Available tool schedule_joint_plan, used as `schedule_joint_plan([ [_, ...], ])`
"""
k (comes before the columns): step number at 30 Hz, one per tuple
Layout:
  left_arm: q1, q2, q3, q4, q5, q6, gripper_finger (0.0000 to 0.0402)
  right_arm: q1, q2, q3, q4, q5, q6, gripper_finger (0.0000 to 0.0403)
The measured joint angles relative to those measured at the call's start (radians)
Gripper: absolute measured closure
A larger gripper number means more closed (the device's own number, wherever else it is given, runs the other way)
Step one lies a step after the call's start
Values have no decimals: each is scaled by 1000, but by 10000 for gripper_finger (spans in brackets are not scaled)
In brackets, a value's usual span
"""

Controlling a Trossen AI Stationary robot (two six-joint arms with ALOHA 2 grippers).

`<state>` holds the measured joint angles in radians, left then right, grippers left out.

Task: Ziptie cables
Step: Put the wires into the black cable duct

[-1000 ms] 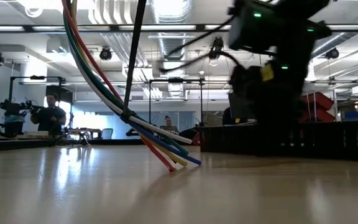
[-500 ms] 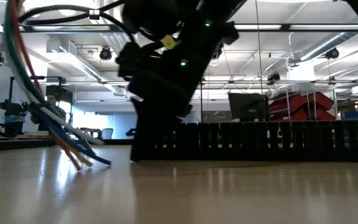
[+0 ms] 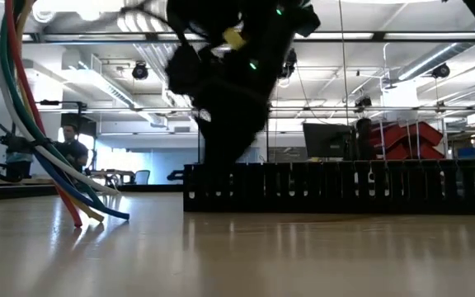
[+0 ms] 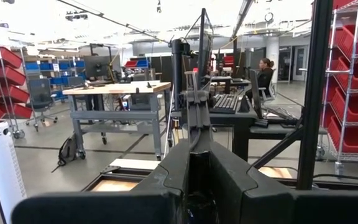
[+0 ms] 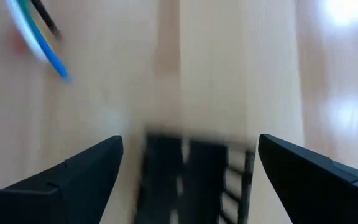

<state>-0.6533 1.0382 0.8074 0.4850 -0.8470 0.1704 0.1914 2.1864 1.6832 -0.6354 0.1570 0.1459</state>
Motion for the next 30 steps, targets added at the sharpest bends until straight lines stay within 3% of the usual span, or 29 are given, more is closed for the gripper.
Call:
schedule_joint_plan([
  [13, 0, 0, -2, -12, 0, -22, 373, 2, -5, -86, -62, -44, 132, 48],
  [21, 0, -2, -3, -11, 0, -22, 373, -4, -2, -90, 17, -40, 85, 169],
  [26, 0, -13, -3, -6, 0, -22, 373, -18, 19, -92, 203, 51, 43, 205],
  [30, 0, -20, -3, -5, 0, -22, 373, -46, 64, -91, 387, 0, 16, 192],
])
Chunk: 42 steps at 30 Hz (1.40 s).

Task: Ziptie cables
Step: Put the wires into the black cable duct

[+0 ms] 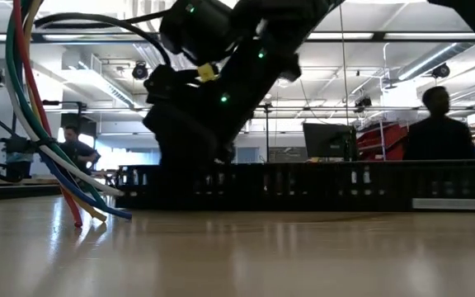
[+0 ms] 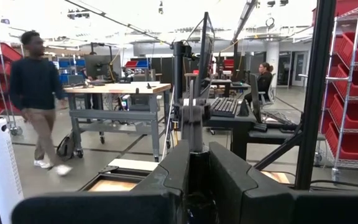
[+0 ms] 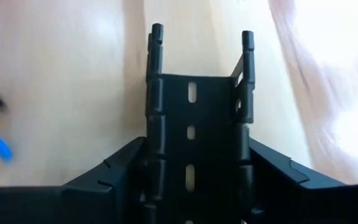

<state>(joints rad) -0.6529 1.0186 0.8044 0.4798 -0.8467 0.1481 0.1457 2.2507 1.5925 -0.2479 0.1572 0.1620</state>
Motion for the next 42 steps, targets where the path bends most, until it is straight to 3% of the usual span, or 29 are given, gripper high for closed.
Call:
schedule_joint_plan([
  [4, 0, -4, 0, 0, 0, 0, 371, -16, 31, 2, 94, -63, 1, 169],
  [9, 0, -6, 0, 0, 0, 0, 365, -10, 32, -3, 150, -35, -24, 131],
  [18, 0, -7, 0, 36, -11, -9, 364, -3, -74, 14, 33, -31, -25, 56],
  [28, 3, -1, -1, 160, -13, 2, 365, 92, -253, 8, -75, -23, -105, 69],
  [42, 9, 48, -1, 233, 5, -1, 365, 200, -124, 6, 35, 23, -110, 89],
])
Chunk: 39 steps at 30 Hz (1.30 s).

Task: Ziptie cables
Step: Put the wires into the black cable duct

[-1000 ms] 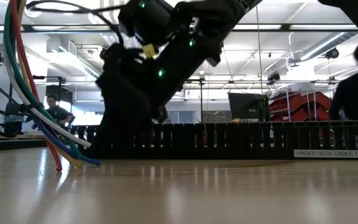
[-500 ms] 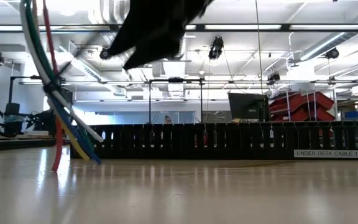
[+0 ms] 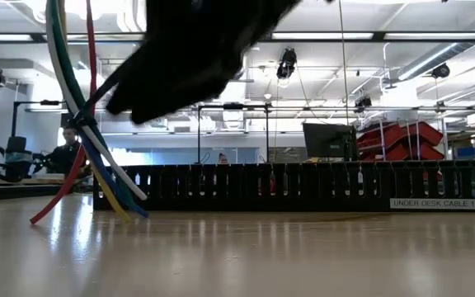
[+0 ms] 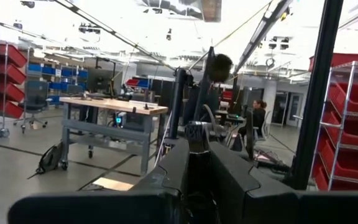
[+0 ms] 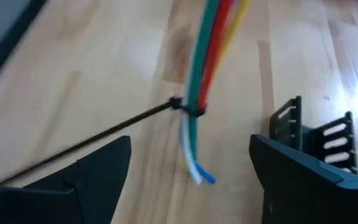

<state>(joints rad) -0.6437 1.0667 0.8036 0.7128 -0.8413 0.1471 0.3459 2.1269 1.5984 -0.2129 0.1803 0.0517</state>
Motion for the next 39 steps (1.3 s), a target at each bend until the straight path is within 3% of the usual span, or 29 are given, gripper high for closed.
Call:
schedule_joint_plan([
  [5, -1, 9, 0, 3, 4, 0, 365, -4, 71, 0, 45, 83, -12, 98],
  [15, -1, -1, 0, 22, 17, 28, 365, -5, 134, 0, 243, 82, -75, 148],
  [22, -1, -2, 0, 28, 21, 28, 365, -6, 134, 0, 270, 83, -78, 242],
  [30, -1, -3, 0, 37, 21, 31, 365, -11, 133, 0, 263, 83, -86, 386],
  [39, -3, -17, 0, 34, -13, 75, 365, 4, 86, 1, 162, 207, -96, 394],
])
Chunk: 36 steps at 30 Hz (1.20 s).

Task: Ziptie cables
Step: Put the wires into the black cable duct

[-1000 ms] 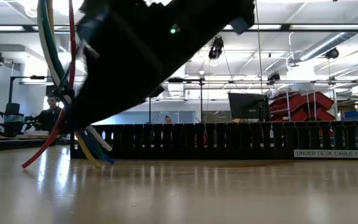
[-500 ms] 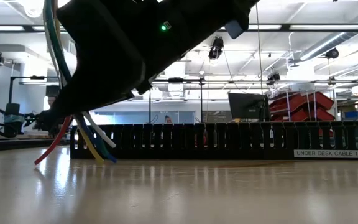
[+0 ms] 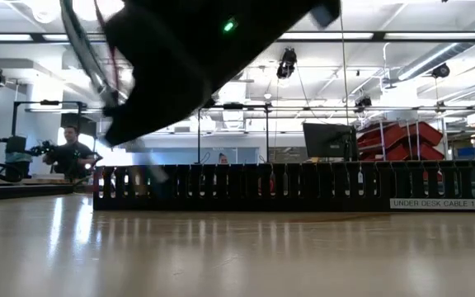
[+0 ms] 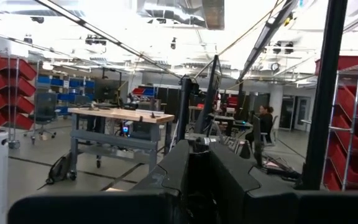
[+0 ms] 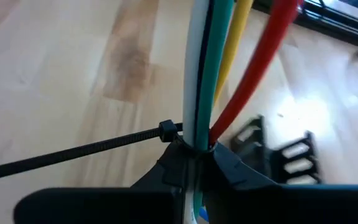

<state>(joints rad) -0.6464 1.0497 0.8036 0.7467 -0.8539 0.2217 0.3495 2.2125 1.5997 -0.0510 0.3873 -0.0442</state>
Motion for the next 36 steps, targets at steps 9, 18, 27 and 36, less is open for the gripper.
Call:
schedule_joint_plan([
  [9, 1, -6, -6, -6, -1, 8, 365, 37, -160, 2, -431, 10, 161, 393],
  [18, 38, 128, -14, -5, -6, -45, 365, 86, -286, 2, -963, 140, 432, 393],
  [27, 146, 331, -15, 43, -97, -123, 365, 113, -289, 2, -1418, 244, 693, 393],
  [36, 222, 482, 16, 167, -50, -205, 365, 124, -280, -15, -1517, 244, 618, 393],
])
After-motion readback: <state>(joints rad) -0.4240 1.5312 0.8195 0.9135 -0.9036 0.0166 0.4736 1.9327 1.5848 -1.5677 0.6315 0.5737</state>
